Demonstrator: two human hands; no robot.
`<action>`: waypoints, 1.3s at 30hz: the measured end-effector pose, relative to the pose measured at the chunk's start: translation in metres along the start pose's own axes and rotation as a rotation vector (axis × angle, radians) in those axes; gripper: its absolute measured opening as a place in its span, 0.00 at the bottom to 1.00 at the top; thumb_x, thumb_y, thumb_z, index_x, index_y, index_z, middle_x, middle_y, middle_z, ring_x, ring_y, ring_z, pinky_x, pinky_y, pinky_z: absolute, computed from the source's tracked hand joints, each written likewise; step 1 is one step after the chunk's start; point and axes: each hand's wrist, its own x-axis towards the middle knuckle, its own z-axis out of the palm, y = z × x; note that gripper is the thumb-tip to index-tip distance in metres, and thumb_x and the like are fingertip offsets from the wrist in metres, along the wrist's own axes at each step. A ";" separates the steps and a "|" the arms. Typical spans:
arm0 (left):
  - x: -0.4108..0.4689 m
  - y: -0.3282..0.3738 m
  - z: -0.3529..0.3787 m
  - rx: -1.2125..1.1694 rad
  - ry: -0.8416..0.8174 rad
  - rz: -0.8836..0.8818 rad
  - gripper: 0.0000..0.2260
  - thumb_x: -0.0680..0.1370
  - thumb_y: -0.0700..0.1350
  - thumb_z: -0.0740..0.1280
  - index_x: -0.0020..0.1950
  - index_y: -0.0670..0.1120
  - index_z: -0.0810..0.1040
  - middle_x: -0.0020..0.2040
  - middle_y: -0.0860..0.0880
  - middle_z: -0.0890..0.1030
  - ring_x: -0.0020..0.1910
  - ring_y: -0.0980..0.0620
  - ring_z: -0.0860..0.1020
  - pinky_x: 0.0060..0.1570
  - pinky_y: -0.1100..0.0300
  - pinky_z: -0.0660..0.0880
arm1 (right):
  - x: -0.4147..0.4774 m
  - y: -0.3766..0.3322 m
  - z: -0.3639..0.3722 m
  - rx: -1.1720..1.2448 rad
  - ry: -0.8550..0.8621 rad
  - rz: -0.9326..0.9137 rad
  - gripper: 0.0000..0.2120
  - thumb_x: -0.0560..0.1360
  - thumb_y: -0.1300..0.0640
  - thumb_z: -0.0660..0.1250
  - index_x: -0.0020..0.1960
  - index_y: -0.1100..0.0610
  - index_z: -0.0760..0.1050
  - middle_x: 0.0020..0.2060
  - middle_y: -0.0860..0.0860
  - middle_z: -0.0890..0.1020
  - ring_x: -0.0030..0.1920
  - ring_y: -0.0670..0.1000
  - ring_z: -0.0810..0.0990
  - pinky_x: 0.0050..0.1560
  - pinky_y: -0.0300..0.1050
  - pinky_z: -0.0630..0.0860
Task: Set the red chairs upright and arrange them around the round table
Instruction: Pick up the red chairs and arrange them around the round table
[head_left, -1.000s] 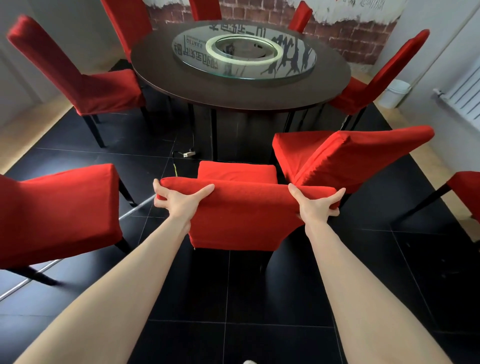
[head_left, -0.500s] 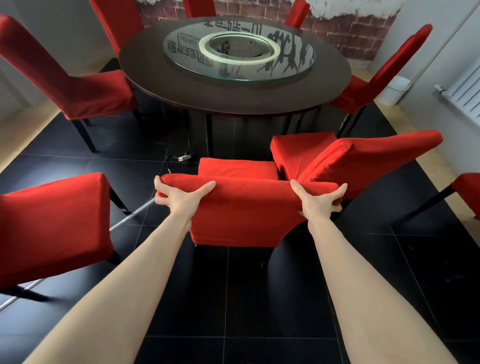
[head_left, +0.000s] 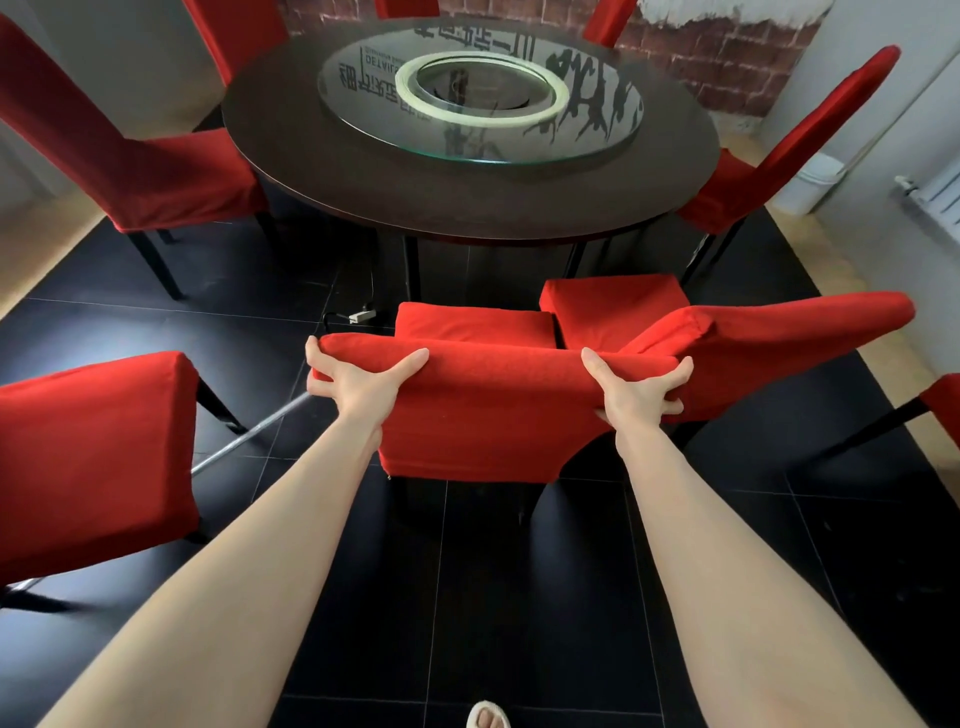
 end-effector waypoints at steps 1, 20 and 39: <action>0.003 0.002 0.005 0.001 0.007 -0.004 0.63 0.58 0.56 0.83 0.77 0.59 0.40 0.75 0.44 0.47 0.65 0.45 0.67 0.64 0.45 0.69 | 0.007 -0.003 0.001 -0.008 -0.003 0.000 0.62 0.61 0.44 0.82 0.76 0.38 0.37 0.75 0.59 0.45 0.65 0.63 0.70 0.62 0.62 0.75; 0.055 0.033 0.059 -0.026 0.034 -0.010 0.62 0.58 0.56 0.83 0.77 0.60 0.41 0.74 0.45 0.49 0.67 0.44 0.67 0.64 0.45 0.69 | 0.085 -0.041 0.031 -0.050 -0.022 -0.014 0.61 0.61 0.43 0.82 0.76 0.39 0.39 0.73 0.61 0.48 0.55 0.58 0.68 0.61 0.61 0.76; 0.095 0.051 0.083 -0.033 0.056 -0.001 0.62 0.57 0.57 0.83 0.77 0.60 0.41 0.75 0.46 0.49 0.59 0.49 0.65 0.59 0.50 0.69 | 0.122 -0.065 0.059 -0.039 -0.025 -0.028 0.60 0.62 0.44 0.81 0.77 0.40 0.40 0.74 0.60 0.47 0.55 0.56 0.67 0.60 0.61 0.76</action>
